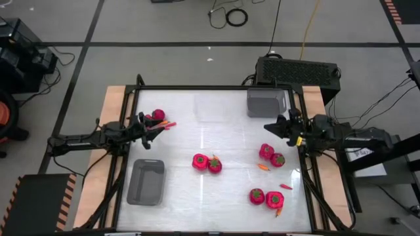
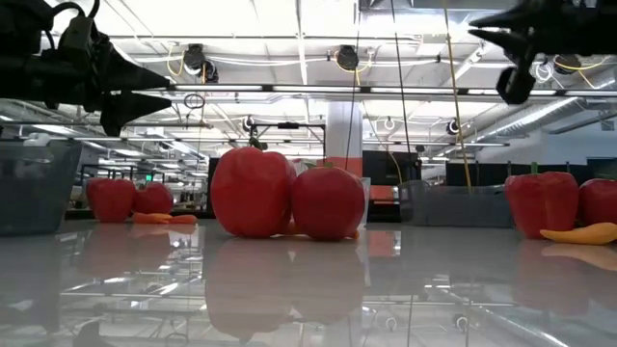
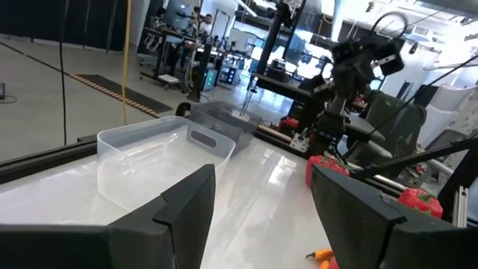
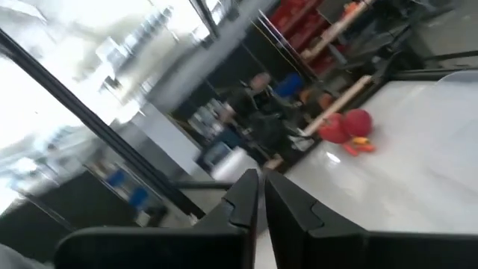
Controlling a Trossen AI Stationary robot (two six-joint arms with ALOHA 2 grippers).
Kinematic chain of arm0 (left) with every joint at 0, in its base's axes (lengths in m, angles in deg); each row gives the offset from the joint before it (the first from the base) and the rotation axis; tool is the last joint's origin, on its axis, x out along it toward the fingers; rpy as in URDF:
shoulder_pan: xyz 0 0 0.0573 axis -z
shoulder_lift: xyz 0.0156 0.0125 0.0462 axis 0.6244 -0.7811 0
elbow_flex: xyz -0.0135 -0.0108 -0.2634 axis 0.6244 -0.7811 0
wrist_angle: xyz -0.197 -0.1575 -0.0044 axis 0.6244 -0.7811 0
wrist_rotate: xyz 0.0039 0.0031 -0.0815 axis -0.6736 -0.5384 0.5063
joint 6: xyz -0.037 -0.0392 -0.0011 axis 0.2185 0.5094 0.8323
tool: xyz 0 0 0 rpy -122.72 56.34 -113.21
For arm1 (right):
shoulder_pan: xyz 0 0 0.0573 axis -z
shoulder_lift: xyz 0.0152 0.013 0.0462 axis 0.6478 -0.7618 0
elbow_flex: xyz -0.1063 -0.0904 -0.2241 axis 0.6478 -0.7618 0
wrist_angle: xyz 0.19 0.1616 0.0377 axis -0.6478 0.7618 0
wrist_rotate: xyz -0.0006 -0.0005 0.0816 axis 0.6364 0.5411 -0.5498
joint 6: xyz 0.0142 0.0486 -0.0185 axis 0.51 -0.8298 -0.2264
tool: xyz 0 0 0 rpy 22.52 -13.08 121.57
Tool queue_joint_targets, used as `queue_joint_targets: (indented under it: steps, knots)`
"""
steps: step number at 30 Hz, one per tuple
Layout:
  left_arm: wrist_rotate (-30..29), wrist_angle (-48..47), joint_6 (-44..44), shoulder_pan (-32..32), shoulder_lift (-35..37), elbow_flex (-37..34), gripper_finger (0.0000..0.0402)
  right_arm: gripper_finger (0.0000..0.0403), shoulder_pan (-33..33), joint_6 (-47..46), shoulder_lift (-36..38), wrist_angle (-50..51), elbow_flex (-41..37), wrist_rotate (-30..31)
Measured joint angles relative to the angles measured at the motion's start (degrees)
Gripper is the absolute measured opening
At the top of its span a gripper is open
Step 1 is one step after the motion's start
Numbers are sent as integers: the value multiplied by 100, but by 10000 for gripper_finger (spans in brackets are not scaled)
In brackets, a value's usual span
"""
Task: Sort produce into baskets
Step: Put the red bell pepper into the top gray bin
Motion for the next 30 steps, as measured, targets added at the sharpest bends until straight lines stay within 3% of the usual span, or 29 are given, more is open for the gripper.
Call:
queue_joint_targets:
  steps: [4, 8, 14, 19, 25, 30]
  knots:
    - [33, 128, 154, 2, 0, 0, 226, 20, -116, 591, -1124, 907, 1165, -10]
    - [34, 406, 1295, 0, 0, 0, 226, 20, -258, 992, -2286, 2274, 2449, -27]
    - [173, 586, 2213, 0, 0, 0, 226, 20, -327, 1475, -3878, 4869, 4341, -325]
    - [223, 624, 3437, 2, 0, 0, 226, 20, -327, 1787, -4961, 6414, 5742, -496]
    - [-188, 559, 3241, 0, -17, 90, 226, 20, -327, 2106, -5696, 7049, 6437, -523]
    - [-112, 460, 2495, 2, -476, 801, 226, 35, -327, 2124, -5848, 7228, 6471, -637]
